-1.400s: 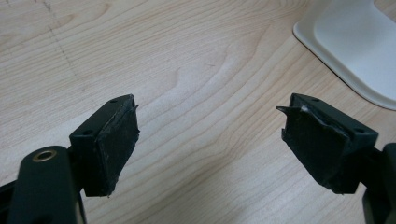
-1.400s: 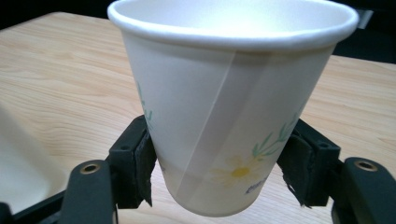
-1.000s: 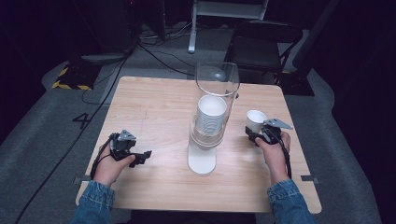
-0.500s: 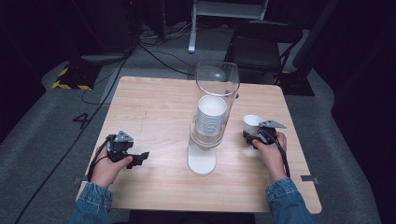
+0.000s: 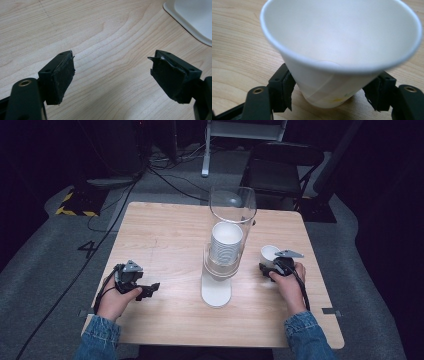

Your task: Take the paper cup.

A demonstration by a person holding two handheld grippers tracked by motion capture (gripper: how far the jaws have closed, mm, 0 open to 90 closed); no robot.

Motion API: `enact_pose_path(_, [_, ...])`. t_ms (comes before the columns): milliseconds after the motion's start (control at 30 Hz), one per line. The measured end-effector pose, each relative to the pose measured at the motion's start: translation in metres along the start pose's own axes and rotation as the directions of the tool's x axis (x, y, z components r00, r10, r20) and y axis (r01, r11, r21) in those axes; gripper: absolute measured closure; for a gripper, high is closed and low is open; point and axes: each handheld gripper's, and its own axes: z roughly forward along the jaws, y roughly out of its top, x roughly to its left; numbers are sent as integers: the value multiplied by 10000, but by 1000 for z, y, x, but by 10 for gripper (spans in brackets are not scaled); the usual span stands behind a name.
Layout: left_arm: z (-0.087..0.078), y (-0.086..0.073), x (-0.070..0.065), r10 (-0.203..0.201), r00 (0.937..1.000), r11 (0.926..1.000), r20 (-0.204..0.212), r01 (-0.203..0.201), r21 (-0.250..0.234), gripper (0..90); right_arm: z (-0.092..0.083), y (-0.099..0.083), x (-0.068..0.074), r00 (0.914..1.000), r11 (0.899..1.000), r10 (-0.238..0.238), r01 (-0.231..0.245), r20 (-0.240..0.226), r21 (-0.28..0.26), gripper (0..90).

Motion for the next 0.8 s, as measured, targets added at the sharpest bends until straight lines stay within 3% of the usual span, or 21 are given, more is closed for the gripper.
enact_pose_path(233, [0, 1, 1, 68, 10000, 10000, 6, -68, 41, 188, -1, 0, 0, 10000, 10000, -9, 10, -51, 23, 242])
enact_pose_path(367, [0, 1, 2, -91, 10000, 10000, 12, 91, -26, 188, -6, 0, 2, 9998, 10000, -75, 75, -176, 11, 167])
enact_pose_path(800, [-4, 1, 1, 86, 10000, 9999, -4, -86, -64, 188, -42, 1, -3, 9990, 9964, 239, -270, -389, -808, 165])
